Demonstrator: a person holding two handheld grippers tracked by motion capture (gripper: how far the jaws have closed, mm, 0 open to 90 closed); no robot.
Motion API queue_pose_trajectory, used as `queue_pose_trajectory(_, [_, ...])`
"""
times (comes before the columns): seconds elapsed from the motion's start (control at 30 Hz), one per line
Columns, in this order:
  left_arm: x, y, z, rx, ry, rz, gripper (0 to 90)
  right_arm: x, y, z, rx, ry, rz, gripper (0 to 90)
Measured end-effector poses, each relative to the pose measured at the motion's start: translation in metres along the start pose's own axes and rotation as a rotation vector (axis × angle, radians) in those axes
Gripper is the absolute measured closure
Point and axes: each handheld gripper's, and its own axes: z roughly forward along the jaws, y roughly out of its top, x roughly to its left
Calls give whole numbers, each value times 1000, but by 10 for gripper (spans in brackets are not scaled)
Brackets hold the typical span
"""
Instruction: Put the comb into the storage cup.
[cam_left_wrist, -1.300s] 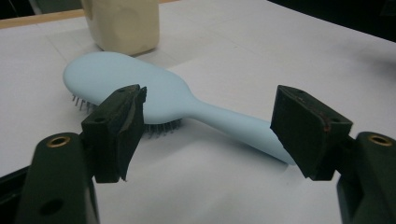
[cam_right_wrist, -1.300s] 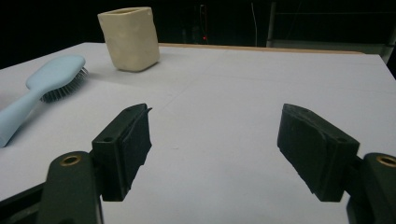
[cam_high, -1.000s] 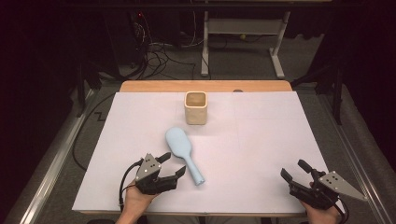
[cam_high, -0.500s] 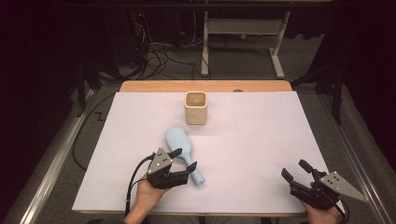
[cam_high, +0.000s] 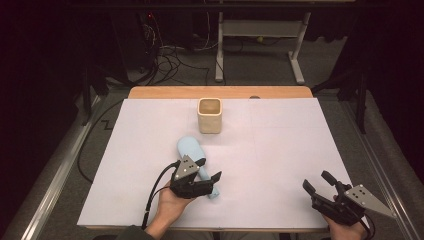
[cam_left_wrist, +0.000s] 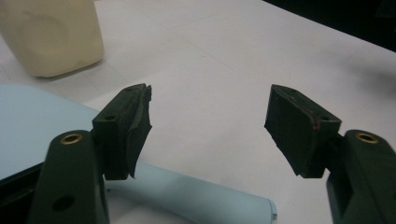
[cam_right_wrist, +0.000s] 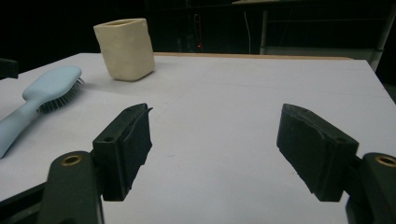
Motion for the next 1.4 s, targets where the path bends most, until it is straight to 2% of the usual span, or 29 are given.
queue_pose_trajectory(0.17, [-3,6,5,45,-6,-3,310,0,0,0,2,1,-1,266])
queue_pose_trajectory(0.23, [-5,11,9,87,-19,-20,316,0,0,0,7,1,0,265])
queue_pose_trajectory(0.3, [-5,15,11,110,-32,-44,340,0,0,0,6,1,-1,266])
queue_pose_trajectory(0.47, [-7,23,18,189,-40,-55,399,1,0,-2,-16,-3,-11,278])
queue_pose_trajectory(0.5, [-7,23,18,189,-40,-55,408,1,0,-2,-16,-3,-11,278])
queue_pose_trajectory(0.53, [-7,25,21,224,-51,-43,408,1,0,-2,-18,-3,-12,278])
queue_pose_trajectory(0.67, [-9,30,28,312,-35,-36,440,1,0,-2,-17,0,-13,279])
queue_pose_trajectory(0.77, [-10,31,30,329,-27,-37,468,1,0,-2,-17,2,-11,279])
queue_pose_trajectory(0.9, [-9,34,35,407,1,-16,496,1,0,-2,-16,1,-11,279])
queue_pose_trajectory(1.13, [-10,34,40,473,-26,1,615,1,0,-2,-12,1,-9,280])
queue_pose_trajectory(1.4, [-8,34,44,528,-35,4,753,2,0,-1,-10,3,-13,279])
